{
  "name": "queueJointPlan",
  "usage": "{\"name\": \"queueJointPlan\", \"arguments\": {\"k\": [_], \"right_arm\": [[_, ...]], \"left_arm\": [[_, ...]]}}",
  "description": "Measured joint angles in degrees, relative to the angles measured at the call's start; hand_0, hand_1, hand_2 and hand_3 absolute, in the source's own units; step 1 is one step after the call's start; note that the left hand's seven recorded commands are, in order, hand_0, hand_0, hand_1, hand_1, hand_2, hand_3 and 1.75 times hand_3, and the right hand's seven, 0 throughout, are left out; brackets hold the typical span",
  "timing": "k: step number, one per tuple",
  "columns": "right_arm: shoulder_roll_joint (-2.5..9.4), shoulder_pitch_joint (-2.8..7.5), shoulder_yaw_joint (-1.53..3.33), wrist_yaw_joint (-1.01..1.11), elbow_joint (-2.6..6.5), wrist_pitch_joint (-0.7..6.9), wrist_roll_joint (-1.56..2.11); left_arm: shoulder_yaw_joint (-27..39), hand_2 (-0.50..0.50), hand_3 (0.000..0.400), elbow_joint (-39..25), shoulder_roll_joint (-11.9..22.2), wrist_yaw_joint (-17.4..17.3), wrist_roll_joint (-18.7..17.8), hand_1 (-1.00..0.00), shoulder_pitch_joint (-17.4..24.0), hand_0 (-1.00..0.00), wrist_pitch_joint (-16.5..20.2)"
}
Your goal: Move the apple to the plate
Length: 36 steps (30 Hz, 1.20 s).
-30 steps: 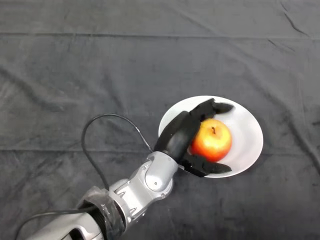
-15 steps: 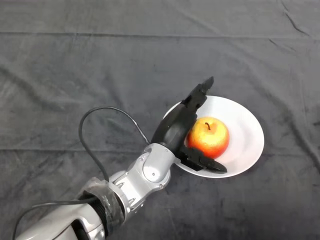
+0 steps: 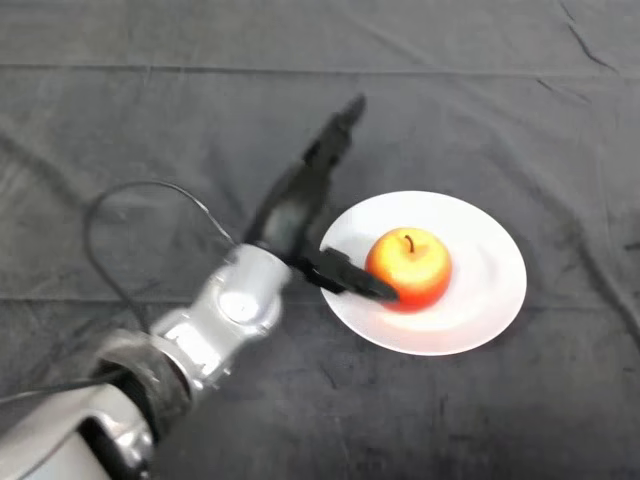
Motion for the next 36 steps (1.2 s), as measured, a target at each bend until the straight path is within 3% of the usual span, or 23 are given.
{"name": "queueJointPlan", "arguments": {"k": [7,17,26,36], "right_arm": [[-0.02,0.0,-0.01,0.0,0.0,0.0,0.0],[-0.02,0.0,0.0,0.01,0.0,0.01,0.0],[-0.02,-0.02,0.0,0.01,0.0,0.0,0.0],[-0.02,-0.02,0.01,0.0,0.0,0.01,0.0]], "left_arm": [[8.6,0.0,0.0,-4.8,6.3,-1.4,-2.5,0.0,2.7,0.0,-3.3],[20.8,0.0,0.0,-5.6,12.7,-3.8,-7.3,0.0,12.8,0.0,-6.1],[30.8,0.0,0.0,-6.7,17.6,-6.1,-11.3,0.0,18.2,0.0,-7.5],[41.6,0.0,0.0,-6.6,19.9,-8.8,-14.8,0.0,25.2,0.0,-10.0]]}}
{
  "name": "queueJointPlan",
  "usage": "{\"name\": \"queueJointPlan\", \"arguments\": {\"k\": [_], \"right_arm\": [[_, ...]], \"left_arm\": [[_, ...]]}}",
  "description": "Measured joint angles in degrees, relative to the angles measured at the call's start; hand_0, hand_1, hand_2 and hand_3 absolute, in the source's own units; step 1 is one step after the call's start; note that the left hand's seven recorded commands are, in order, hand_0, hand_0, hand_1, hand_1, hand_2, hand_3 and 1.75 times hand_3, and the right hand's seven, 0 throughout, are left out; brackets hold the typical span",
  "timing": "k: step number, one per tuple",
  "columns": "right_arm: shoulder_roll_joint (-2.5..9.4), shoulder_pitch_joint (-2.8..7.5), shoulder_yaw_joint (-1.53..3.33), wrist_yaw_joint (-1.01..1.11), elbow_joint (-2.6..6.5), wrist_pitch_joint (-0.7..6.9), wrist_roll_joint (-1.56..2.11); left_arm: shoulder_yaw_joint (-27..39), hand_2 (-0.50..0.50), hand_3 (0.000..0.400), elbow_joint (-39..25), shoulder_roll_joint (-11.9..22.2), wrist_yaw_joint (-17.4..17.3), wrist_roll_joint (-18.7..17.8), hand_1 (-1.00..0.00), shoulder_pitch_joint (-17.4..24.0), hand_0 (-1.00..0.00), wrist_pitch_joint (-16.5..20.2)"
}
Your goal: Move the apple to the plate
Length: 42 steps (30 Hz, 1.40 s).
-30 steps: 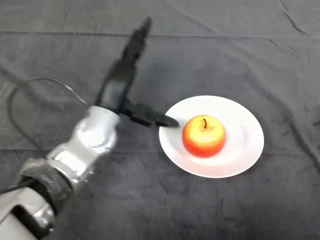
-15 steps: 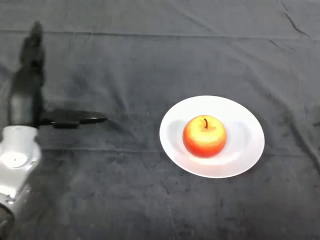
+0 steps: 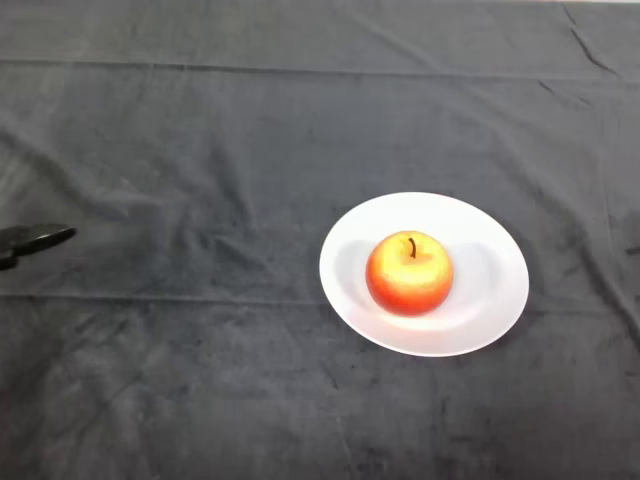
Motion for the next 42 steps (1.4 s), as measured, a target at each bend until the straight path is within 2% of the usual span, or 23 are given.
{"name": "queueJointPlan", "arguments": {"k": [5,11,19,27,42], "right_arm": [[0.0,0.0,-0.02,0.0,0.0,0.0,0.0],[0.0,-0.01,0.0,0.0,0.0,0.0,0.0],[0.0,-0.01,-0.01,-0.01,0.0,0.0,0.0],[0.0,0.0,-0.01,-0.01,0.0,0.0,0.0],[0.0,-0.01,-0.01,-0.01,0.0,0.0,0.0]], "left_arm": [[5.0,0.0,0.0,0.3,1.7,-1.3,-1.4,0.0,4.0,0.0,-1.4],[10.6,0.0,0.0,3.8,2.6,-2.6,-2.2,0.0,6.3,0.0,-3.9],[17.7,0.0,0.0,7.4,3.7,-5.3,-4.4,0.0,10.4,0.0,-5.1],[20.0,0.0,0.0,11.4,3.9,-5.2,-4.1,0.0,10.6,0.0,-5.7],[23.5,0.0,0.0,12.7,3.9,-4.5,-1.6,0.0,10.4,0.0,-5.7]]}}
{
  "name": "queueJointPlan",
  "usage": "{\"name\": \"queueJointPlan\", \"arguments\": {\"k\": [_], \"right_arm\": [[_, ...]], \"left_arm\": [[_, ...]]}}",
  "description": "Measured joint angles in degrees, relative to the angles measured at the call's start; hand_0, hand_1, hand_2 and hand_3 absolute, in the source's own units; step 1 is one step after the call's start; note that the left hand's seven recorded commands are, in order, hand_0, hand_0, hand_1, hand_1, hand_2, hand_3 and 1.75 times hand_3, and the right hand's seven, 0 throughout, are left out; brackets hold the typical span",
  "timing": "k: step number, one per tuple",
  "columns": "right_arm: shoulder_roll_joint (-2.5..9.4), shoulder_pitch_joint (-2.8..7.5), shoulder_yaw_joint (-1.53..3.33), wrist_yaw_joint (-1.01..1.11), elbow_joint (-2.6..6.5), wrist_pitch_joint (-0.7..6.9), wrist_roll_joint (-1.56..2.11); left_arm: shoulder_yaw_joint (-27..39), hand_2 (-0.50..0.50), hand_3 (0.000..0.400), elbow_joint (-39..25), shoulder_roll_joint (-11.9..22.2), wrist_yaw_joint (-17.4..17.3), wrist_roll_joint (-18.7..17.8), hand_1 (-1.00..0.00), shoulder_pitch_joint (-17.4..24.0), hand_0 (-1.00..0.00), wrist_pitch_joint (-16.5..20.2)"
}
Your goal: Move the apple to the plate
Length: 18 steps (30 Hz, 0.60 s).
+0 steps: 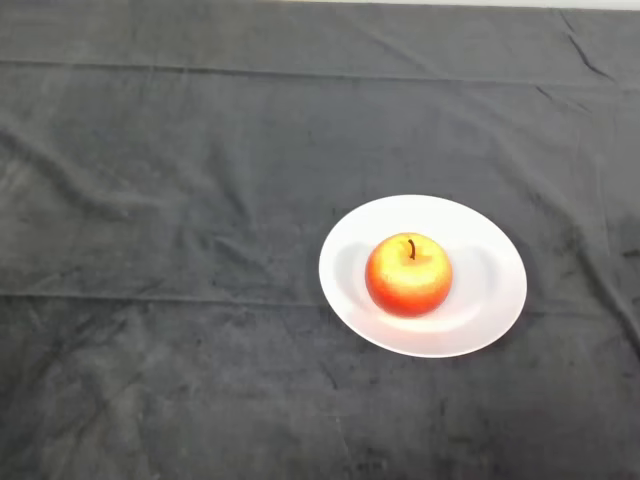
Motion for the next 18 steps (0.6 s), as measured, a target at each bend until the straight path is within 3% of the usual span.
{"name": "queueJointPlan", "arguments": {"k": [18], "right_arm": [[0.0,0.0,0.0,0.0,0.0,0.0,0.0]], "left_arm": [[3.0,0.0,0.0,0.0,0.0,-1.5,2.1,0.0,-0.3,0.0,0.0]]}}
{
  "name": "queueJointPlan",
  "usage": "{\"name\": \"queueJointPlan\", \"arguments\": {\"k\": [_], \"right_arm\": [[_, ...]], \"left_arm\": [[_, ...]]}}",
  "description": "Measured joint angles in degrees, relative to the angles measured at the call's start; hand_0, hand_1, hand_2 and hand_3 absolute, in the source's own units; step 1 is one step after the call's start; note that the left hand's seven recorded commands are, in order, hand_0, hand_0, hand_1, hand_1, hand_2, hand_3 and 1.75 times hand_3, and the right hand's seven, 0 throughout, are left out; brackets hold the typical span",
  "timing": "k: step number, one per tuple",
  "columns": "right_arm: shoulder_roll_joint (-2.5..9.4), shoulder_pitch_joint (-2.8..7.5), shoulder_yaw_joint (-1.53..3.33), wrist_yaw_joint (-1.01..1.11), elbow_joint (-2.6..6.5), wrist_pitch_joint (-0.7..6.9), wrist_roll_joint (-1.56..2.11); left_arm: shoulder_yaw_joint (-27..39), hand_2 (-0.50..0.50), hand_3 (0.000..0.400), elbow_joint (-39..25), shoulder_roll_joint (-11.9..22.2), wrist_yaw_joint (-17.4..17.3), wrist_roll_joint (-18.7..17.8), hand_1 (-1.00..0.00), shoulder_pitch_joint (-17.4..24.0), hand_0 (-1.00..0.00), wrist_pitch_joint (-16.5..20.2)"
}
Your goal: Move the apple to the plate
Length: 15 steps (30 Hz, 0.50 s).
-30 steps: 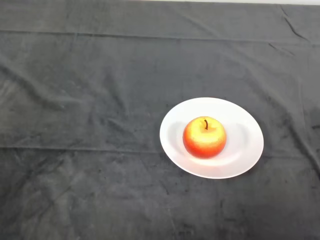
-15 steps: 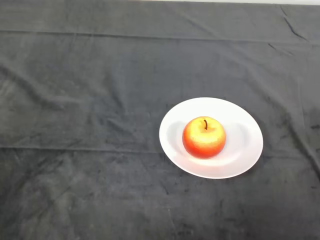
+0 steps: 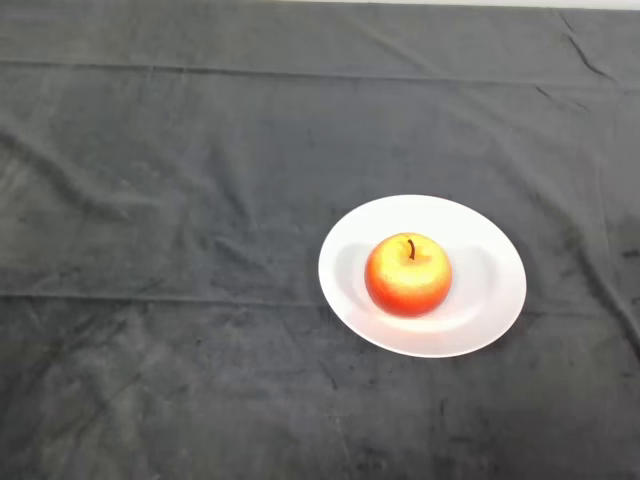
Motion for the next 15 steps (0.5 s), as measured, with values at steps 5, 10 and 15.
{"name": "queueJointPlan", "arguments": {"k": [5,10,15], "right_arm": [[0.0,0.0,0.0,0.0,0.0,0.0,0.0],[0.0,0.0,0.0,0.0,0.0,0.0,0.0],[0.0,0.0,0.0,0.0,0.0,0.0,0.0]], "left_arm": [[0.2,0.0,0.0,0.1,0.0,-0.4,0.5,0.0,-0.2,0.0,0.0],[0.2,0.0,0.0,0.2,0.0,-0.9,1.2,0.0,-0.3,0.0,0.0],[0.8,0.0,0.0,0.3,0.0,-1.6,1.8,0.0,-0.4,0.0,0.0]]}}
